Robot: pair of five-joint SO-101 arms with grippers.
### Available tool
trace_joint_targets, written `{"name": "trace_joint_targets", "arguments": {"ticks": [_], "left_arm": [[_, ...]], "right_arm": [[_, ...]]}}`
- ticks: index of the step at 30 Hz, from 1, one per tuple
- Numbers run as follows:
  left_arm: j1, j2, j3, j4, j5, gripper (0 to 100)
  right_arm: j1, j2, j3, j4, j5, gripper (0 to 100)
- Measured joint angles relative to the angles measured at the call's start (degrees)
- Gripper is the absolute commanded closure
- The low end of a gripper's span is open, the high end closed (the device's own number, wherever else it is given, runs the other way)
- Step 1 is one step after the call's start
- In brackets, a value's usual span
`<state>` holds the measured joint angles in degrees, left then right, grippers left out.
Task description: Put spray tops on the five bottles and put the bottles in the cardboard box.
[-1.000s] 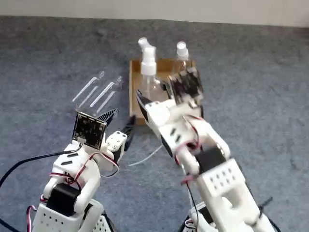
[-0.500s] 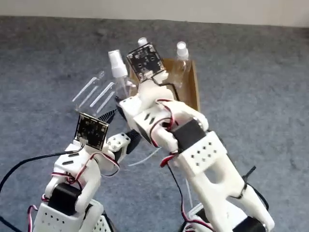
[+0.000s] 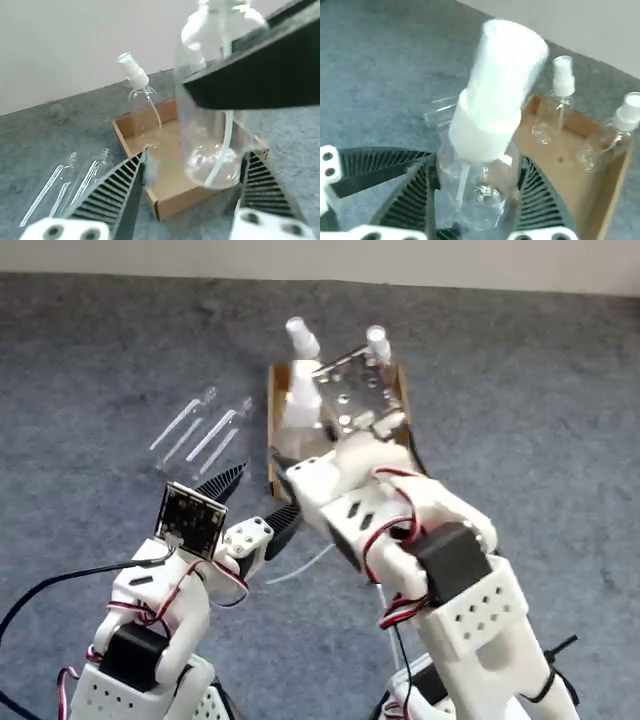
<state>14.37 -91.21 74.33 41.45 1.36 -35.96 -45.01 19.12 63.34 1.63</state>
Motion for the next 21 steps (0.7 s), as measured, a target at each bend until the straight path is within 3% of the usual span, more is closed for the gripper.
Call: {"name": "trace_joint_targets", "arguments": {"ticks": [7, 14, 21], "left_arm": [[-1.4, 0.6, 0.2, -0.1, -1.4, 77], [-1.1, 0.6, 0.3, -0.1, -1.4, 77], [-1.3, 0.6, 1.1, -0.1, -1.6, 77]], "right_arm": [[6.9, -0.4, 0.0, -2.7, 1.6, 99.4], [14.2, 7.7, 6.7, -21.8, 3.3, 99.4], [16.6, 13.2, 18.7, -39.3, 3.7, 99.4]]}}
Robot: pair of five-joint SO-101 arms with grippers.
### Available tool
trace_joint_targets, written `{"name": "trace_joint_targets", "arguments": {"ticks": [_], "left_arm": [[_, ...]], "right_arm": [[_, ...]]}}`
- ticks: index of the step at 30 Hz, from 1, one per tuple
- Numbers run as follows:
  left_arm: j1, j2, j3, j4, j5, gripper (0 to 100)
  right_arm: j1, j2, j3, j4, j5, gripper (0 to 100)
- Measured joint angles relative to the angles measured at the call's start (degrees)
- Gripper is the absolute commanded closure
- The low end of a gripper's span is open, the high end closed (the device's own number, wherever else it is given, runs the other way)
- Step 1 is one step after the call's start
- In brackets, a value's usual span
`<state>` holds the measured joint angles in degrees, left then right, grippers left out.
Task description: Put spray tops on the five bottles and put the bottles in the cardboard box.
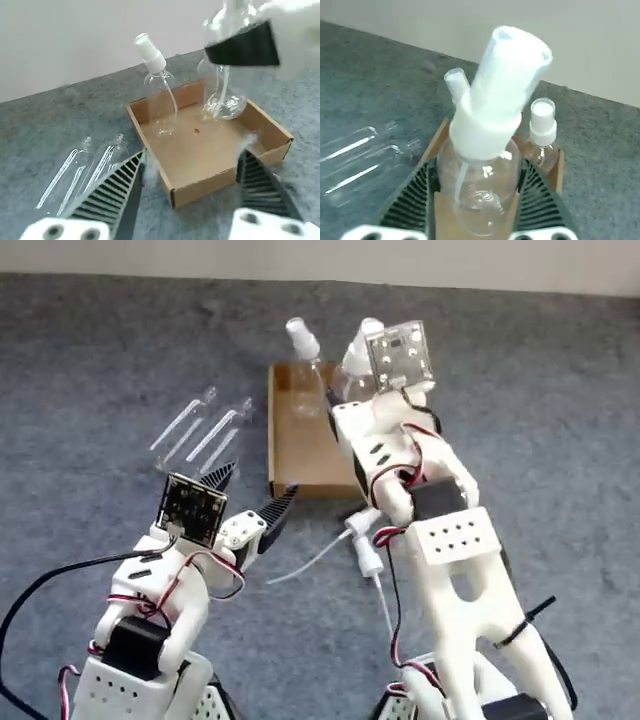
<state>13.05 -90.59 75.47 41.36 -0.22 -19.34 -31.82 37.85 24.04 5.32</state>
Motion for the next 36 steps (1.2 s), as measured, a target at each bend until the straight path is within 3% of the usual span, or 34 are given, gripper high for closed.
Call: {"name": "trace_joint_targets", "arguments": {"ticks": [7, 16, 36], "left_arm": [[-1.8, 0.0, 0.8, 0.0, 0.0, 77], [-1.8, 0.1, 1.2, 0.0, 0.0, 77], [-2.0, 0.1, 1.2, 0.0, 0.0, 77]], "right_arm": [[4.7, 6.9, 6.2, -12.1, 0.0, 99.4], [5.6, 15.6, 6.9, -19.5, 0.0, 99.4], [5.6, 22.9, 6.7, -21.3, -0.1, 99.4]]}}
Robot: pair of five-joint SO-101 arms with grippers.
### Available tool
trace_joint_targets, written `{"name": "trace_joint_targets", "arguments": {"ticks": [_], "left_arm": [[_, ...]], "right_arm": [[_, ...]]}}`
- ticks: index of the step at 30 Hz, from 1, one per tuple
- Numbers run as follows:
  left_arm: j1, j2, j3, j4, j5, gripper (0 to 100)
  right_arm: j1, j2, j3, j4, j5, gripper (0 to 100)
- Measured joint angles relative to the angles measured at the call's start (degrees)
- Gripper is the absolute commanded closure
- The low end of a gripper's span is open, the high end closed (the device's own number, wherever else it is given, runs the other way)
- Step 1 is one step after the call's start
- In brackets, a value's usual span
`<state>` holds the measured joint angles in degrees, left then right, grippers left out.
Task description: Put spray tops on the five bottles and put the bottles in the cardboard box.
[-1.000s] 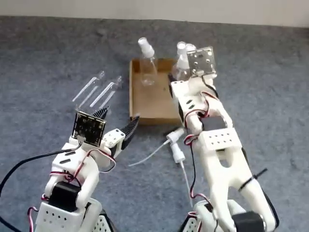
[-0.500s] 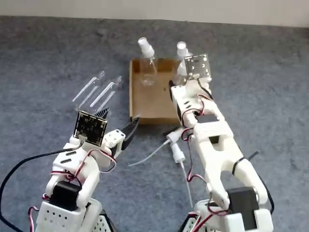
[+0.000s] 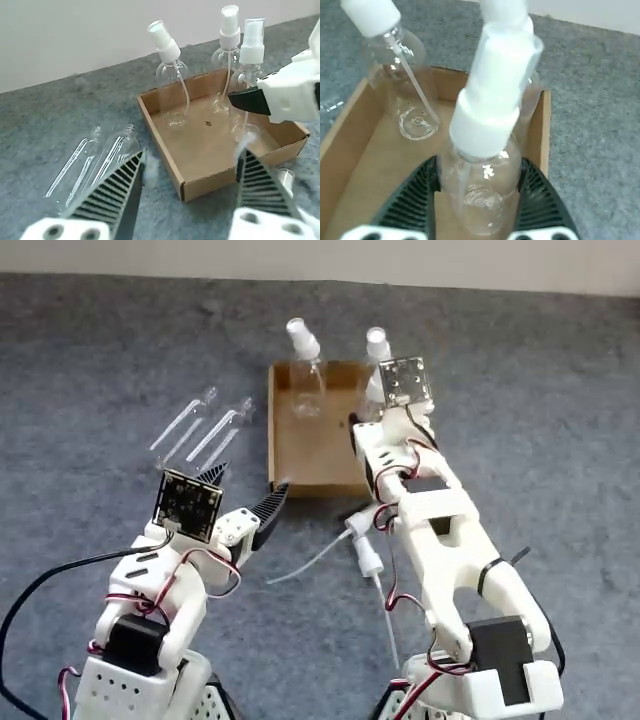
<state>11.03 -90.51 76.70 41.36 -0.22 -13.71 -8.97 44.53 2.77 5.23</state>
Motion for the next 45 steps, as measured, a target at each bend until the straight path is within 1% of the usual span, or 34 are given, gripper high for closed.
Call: {"name": "trace_joint_targets", "arguments": {"ticks": [9, 27, 34, 43, 45], "left_arm": [[0.0, 0.0, 0.0, 0.0, 0.0, 77], [0.0, 0.0, 0.0, 0.0, 0.0, 77], [0.0, 0.0, 0.0, 0.0, 0.0, 77], [0.0, 0.0, 0.0, 0.0, 0.0, 77], [0.0, 0.0, 0.0, 0.0, 0.0, 77]], "right_arm": [[0.0, 0.6, 0.1, -4.0, 0.0, 99.4], [0.0, 0.6, 0.1, -4.2, 0.0, 98.7], [0.0, 0.6, 0.1, -4.2, 0.0, 90.4], [0.0, 0.6, 0.1, -4.2, 0.0, 89.9], [0.0, 0.6, 0.1, -4.2, 0.0, 87.8]]}}
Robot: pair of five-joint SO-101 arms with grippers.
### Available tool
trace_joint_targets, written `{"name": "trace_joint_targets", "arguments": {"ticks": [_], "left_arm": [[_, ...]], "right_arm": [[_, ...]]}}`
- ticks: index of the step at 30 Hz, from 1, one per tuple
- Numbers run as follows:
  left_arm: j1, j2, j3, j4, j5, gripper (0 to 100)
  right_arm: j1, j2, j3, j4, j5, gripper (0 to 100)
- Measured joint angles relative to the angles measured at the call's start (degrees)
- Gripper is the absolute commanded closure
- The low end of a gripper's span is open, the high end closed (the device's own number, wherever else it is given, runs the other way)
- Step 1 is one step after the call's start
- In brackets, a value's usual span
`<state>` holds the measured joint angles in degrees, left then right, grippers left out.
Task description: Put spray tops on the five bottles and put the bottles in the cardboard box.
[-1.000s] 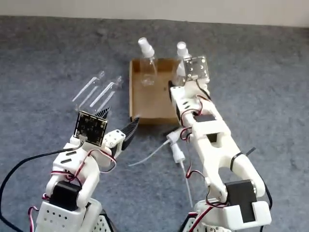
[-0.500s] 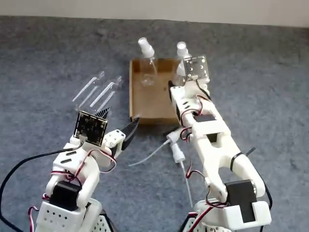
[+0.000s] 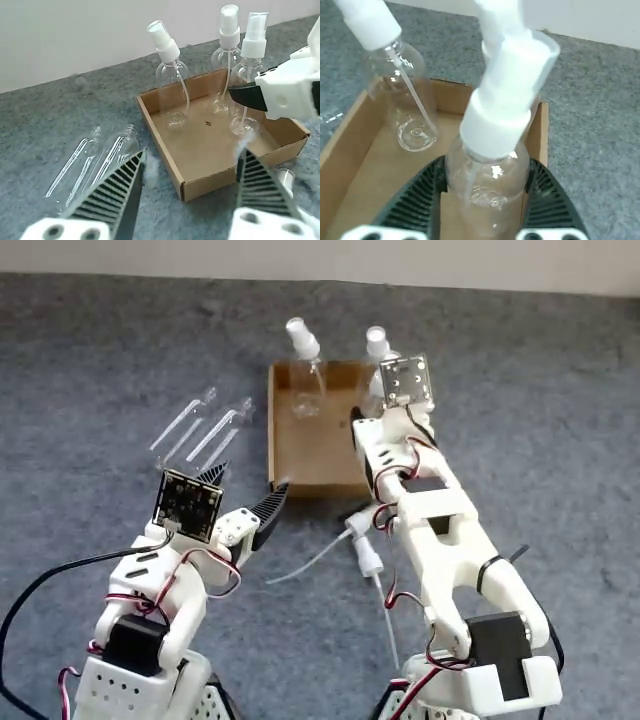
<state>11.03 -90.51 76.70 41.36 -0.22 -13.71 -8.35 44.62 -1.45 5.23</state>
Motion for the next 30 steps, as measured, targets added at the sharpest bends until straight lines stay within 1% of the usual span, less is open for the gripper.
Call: {"name": "trace_joint_targets", "arguments": {"ticks": [3, 6, 14, 18, 25, 30], "left_arm": [[0.0, 0.0, 0.0, 0.0, 0.0, 77], [0.0, 0.0, 0.0, 0.0, 0.0, 77], [0.0, 0.0, 0.0, 0.0, 0.0, 77], [0.0, 0.0, 0.0, 0.0, -0.1, 77], [0.0, 0.0, 0.0, 0.0, -0.1, 77], [0.0, 0.0, 0.0, 0.0, -0.1, 77]], "right_arm": [[0.0, 0.0, 0.0, 0.0, 0.0, 82.0], [0.0, 0.0, 0.0, 0.0, 0.0, 79.3], [0.0, 0.0, 0.0, 0.3, 0.0, 78.9], [0.0, 0.0, 0.0, 4.6, 0.0, 78.9], [0.0, 0.0, 0.0, 5.4, 0.0, 78.6], [0.0, 0.0, 0.0, 5.5, 0.0, 70.4]]}}
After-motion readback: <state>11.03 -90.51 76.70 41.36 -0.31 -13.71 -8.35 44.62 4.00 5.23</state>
